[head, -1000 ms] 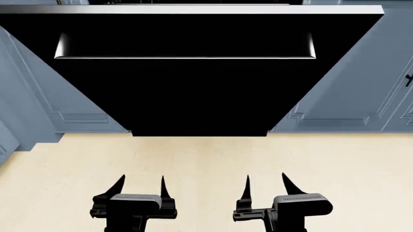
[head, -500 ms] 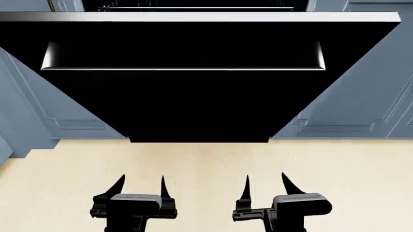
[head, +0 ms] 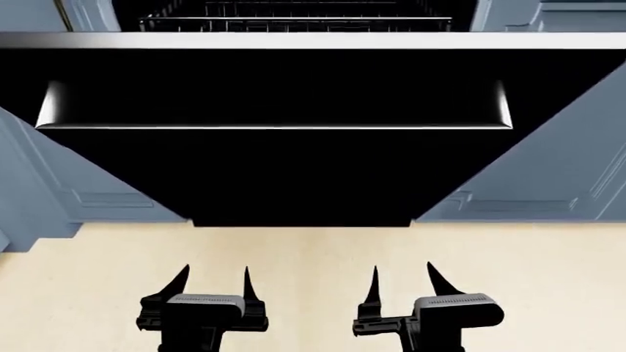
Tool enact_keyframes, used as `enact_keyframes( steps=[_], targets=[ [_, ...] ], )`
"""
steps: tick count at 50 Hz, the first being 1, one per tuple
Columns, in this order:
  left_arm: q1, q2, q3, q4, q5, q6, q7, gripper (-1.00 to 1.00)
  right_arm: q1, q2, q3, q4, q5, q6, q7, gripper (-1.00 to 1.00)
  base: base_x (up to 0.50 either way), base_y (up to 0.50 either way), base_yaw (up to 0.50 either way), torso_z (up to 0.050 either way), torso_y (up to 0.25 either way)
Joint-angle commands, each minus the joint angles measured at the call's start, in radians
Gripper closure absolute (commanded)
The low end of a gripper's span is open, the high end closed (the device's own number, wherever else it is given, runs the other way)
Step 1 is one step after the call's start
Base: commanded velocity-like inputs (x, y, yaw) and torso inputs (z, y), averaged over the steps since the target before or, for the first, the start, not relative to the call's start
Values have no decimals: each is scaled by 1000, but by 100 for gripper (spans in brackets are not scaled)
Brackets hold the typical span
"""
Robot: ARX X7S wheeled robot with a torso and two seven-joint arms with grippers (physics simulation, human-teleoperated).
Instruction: Close the dishwasher door
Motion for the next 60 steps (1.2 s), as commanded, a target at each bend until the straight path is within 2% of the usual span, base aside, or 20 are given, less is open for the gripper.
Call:
enact_keyframes(
  steps=[1,60],
  targets=[
    [1,-2,3,3,-3,0,-3,-100,1,2,-3,-1,2,0,2,-100,137,0,0,0,0],
    [-5,-12,14,1,-13,3,-15,-100,5,9,-19,2,6,-6,15,-100,135,0,0,0,0]
  ],
)
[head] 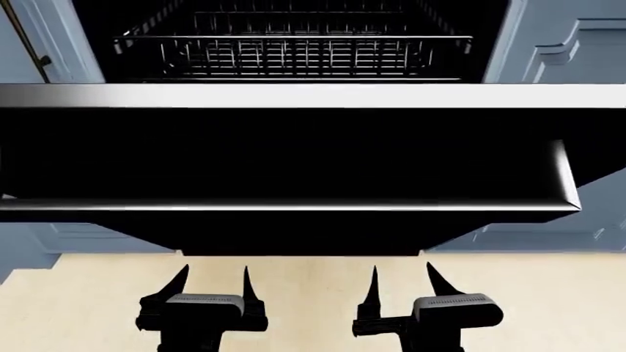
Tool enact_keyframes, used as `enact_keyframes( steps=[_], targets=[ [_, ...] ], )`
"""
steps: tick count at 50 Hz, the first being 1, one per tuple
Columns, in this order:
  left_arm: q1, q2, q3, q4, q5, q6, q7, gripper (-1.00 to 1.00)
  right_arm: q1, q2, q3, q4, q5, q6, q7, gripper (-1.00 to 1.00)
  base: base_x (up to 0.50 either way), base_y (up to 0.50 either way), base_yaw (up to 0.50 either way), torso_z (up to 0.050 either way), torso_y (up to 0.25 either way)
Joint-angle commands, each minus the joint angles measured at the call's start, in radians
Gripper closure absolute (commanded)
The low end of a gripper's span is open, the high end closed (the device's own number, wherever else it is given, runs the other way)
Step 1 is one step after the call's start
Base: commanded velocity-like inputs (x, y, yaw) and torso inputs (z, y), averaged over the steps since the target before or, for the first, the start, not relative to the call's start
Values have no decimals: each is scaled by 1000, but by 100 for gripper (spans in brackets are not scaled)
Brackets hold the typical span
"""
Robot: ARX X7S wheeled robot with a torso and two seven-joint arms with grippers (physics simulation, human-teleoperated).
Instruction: Close the dishwasher door
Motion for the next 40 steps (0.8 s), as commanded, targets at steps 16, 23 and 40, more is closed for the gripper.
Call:
enact_keyframes(
  steps=[16,23,40],
  targets=[
    [-2,-4,6,3,-5,-1,-5,-100,4,3,-6,1,5,0,4,-100,134,0,0,0,0],
    [-2,-6,7,5,-6,-1,-7,-100,4,4,-8,0,5,-1,6,-100,136,0,0,0,0],
    [-4,-8,9,4,-8,0,-12,-100,2,5,-9,3,18,-10,3,-100,5,0,0,0,0]
  ],
)
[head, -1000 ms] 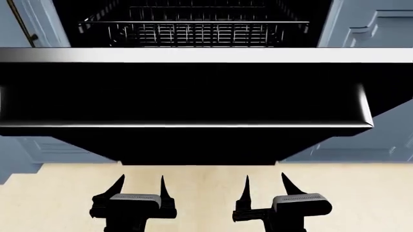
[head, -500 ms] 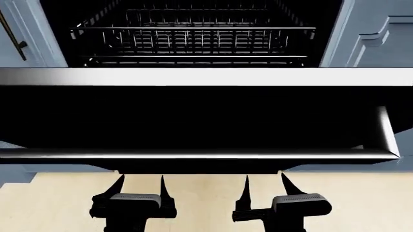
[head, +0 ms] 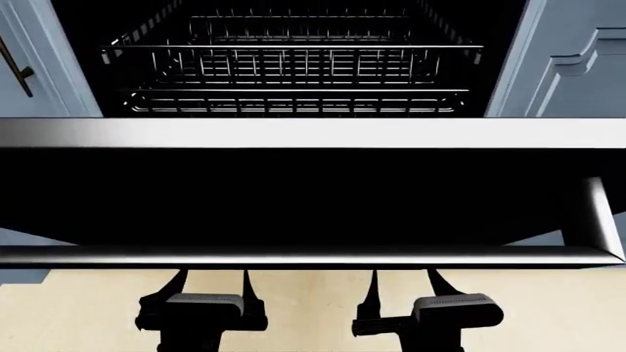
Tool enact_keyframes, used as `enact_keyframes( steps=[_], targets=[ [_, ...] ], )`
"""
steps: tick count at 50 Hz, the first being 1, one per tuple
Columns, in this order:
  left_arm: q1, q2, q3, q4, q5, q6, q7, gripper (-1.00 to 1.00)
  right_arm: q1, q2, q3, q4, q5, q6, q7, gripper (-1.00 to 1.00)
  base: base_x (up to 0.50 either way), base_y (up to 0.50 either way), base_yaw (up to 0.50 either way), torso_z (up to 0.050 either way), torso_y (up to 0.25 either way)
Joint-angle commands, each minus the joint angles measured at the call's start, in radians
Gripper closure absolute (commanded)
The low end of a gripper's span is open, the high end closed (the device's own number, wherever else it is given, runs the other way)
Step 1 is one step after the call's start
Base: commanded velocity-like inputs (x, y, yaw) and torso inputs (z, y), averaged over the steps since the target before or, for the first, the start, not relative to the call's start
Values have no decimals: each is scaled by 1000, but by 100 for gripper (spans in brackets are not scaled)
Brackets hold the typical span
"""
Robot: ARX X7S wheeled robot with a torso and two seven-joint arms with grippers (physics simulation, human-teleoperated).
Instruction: Close the dishwasher door
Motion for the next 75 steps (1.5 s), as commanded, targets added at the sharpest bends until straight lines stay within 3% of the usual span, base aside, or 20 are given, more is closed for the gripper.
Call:
enact_keyframes(
  steps=[1,44,75],
  targets=[
    [-1,-2,2,1,-1,0,-3,-100,-1,0,-2,2,5,-6,0,-100,0,0,0,0,0],
    [3,-9,12,14,-1,11,-14,-100,-7,11,-8,-27,26,-15,0,-100,0,0,0,0,0],
    [-55,12,5,-82,-21,24,-4,-100,40,-17,-12,50,51,-33,-18,-100,0,0,0,0,0]
  ],
)
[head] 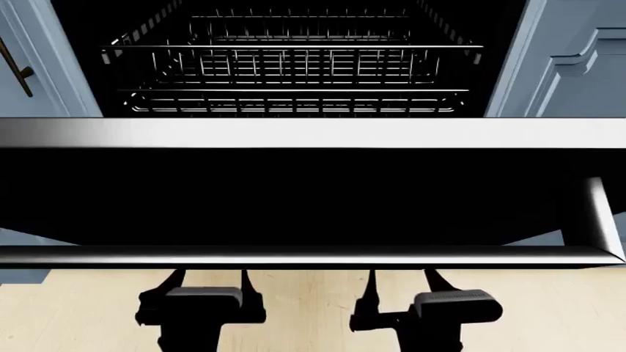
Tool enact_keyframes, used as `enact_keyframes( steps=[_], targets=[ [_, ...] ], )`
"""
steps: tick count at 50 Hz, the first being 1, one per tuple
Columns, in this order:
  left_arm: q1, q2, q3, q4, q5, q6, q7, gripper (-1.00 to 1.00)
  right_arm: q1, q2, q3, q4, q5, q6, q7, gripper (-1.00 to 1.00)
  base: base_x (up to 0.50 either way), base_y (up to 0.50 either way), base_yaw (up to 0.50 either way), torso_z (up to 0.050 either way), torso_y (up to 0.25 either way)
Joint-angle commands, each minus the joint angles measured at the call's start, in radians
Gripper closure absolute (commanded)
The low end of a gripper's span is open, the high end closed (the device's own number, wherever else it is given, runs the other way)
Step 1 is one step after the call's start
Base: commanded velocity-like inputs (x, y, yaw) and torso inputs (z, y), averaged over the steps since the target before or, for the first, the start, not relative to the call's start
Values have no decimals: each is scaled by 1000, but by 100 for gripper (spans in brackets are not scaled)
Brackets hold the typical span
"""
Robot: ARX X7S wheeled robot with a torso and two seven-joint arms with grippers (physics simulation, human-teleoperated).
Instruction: Close the dishwasher door
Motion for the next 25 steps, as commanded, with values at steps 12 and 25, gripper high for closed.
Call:
enact_keyframes(
  steps=[12,25],
  targets=[
    [-38,14,0,-69,-4,16,9,-100,33,-15,-6,33,0,-11,-2,-100,0,0,0,0,0],
    [-60,17,2,-83,-8,19,13,-100,51,-19,-4,41,1,-19,1,-100,0,0,0,0,0]
  ],
)
